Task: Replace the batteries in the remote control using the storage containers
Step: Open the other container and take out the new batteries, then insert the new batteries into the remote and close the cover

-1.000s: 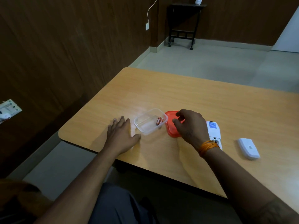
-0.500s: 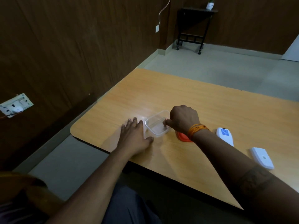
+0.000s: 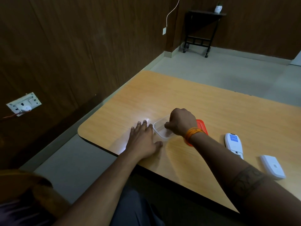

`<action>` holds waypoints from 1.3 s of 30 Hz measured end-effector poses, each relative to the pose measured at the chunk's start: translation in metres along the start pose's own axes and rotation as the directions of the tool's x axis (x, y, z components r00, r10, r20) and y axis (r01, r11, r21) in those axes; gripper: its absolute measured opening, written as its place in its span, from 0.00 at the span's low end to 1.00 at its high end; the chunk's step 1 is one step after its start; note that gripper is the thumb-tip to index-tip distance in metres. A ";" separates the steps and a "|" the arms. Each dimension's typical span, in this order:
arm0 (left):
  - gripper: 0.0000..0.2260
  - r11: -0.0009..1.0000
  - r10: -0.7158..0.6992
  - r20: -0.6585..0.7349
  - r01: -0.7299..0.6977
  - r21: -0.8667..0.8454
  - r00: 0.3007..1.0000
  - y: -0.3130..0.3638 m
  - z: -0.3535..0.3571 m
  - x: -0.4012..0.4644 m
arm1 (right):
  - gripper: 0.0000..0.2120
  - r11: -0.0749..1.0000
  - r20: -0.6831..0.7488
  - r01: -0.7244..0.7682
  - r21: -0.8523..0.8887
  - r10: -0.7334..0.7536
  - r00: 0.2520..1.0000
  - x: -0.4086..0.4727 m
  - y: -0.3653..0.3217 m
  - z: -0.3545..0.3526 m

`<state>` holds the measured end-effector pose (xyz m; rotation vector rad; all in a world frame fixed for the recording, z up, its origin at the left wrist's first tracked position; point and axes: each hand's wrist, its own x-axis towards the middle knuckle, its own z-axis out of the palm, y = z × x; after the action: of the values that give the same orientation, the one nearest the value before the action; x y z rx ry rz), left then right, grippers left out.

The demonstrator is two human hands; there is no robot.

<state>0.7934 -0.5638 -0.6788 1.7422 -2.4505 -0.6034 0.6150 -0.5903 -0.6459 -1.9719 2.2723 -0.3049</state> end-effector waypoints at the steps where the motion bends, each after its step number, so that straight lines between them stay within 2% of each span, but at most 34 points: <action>1: 0.41 1.000 -0.003 0.002 0.003 -0.012 1.000 0.000 0.000 -0.001 | 0.11 0.997 -0.015 0.006 0.081 -0.004 1.000 -0.003 0.002 0.000; 4: 0.43 0.999 -0.028 0.009 0.028 -0.042 1.000 0.001 -0.001 -0.005 | 0.10 0.939 -0.094 0.051 0.341 -0.020 0.995 -0.019 0.010 -0.006; 7: 0.43 0.991 -0.042 0.012 0.043 -0.126 0.999 0.006 -0.006 -0.014 | 0.07 0.865 -0.152 0.060 0.498 0.019 0.988 -0.050 0.023 -0.013; 11: 0.41 0.982 -0.023 -0.096 0.004 -0.189 0.995 0.016 -0.010 -0.034 | 0.03 0.709 -0.137 0.003 0.705 0.132 0.982 -0.096 0.049 -0.022; 13: 0.39 0.989 0.050 -0.189 -0.075 -0.128 0.981 0.026 -0.008 -0.049 | 0.07 0.646 -0.115 -0.032 0.762 0.184 0.976 -0.119 0.067 -0.032; 16: 0.35 0.967 0.243 -0.275 -0.253 -0.003 0.930 0.053 -0.006 -0.068 | 0.10 0.608 -0.113 -0.056 0.792 0.236 0.965 -0.149 0.102 -0.046; 21: 0.34 0.900 0.435 -0.140 -0.435 0.034 0.890 0.120 0.015 -0.079 | 0.07 0.557 -0.144 -0.123 0.821 0.411 0.900 -0.188 0.167 -0.051; 24: 0.35 0.873 0.487 -0.031 -0.486 0.052 0.873 0.156 0.037 -0.074 | 0.07 0.578 -0.175 -0.170 0.798 0.492 0.853 -0.195 0.196 -0.053; 28: 0.36 0.889 0.453 0.062 -0.456 0.045 0.889 0.184 0.059 -0.063 | 0.05 0.614 -0.226 -0.168 0.772 0.511 0.829 -0.194 0.216 -0.053; 33: 0.35 0.908 0.420 0.004 -0.420 -0.002 0.908 0.193 0.077 -0.048 | 0.06 0.710 -0.257 -0.133 0.691 0.413 0.874 -0.183 0.216 -0.037; 39: 0.35 0.900 0.436 -0.089 -0.432 0.060 0.896 0.188 0.103 -0.032 | 0.05 0.843 -0.328 -0.055 0.535 0.267 0.906 -0.169 0.204 -0.023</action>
<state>0.6080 -0.4537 -0.7017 1.1323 -2.6632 -0.4089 0.4381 -0.3941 -0.6774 -1.5218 2.2187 -1.2475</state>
